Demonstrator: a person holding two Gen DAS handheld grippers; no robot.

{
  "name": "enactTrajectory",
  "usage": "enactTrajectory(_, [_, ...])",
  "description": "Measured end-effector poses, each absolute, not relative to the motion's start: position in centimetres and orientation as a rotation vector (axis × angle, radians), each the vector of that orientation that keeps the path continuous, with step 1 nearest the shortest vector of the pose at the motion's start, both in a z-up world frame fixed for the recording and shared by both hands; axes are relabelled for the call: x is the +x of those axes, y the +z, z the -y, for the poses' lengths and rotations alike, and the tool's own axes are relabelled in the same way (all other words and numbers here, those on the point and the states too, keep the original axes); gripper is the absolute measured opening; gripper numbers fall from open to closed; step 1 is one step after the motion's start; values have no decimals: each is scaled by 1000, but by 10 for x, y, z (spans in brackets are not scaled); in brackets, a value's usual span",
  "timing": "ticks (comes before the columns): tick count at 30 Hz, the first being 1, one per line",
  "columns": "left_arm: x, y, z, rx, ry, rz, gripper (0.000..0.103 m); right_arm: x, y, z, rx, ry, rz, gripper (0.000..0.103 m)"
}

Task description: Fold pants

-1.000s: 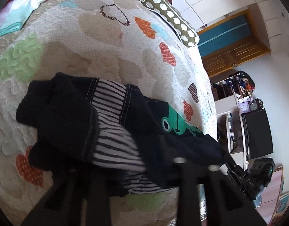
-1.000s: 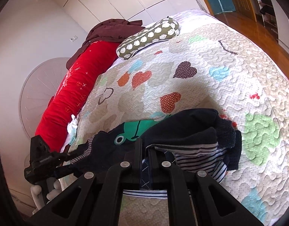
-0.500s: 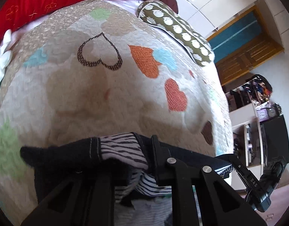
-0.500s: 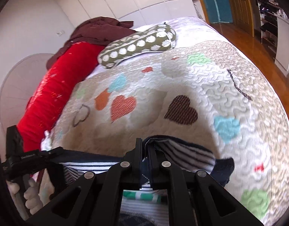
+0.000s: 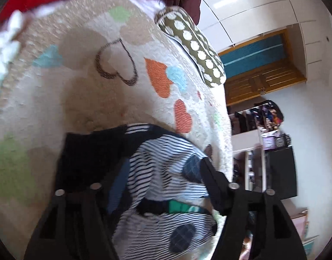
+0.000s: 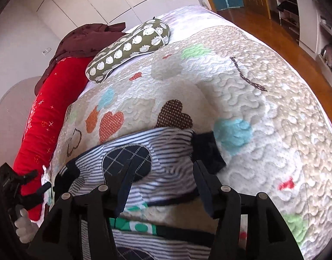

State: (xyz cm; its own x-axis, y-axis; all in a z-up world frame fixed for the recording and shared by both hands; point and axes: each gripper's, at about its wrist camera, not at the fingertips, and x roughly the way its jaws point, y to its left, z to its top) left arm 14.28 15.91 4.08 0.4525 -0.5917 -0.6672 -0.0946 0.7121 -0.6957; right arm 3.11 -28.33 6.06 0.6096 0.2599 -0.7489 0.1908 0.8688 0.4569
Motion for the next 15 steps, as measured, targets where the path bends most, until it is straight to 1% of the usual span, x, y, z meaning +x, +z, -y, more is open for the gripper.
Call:
enactTrajectory(3, [114, 42, -167, -623, -256, -1051, 74, -9, 59, 292, 527, 38, -922, 63])
enactTrajectory(8, [74, 12, -165, -446, -159, -1086, 74, -70, 44, 303, 525, -4, -926, 63])
enactTrajectory(12, [60, -19, -155, -383, -127, -1120, 74, -89, 28, 302, 554, -10, -938, 63])
enactTrajectory(14, [58, -30, -145, -367, -109, -1135, 78, -92, 19, 299, 567, -6, -953, 63])
enactTrajectory(15, [55, -32, -140, -346, -91, -1127, 78, -94, 16, 296, 568, -8, -957, 63])
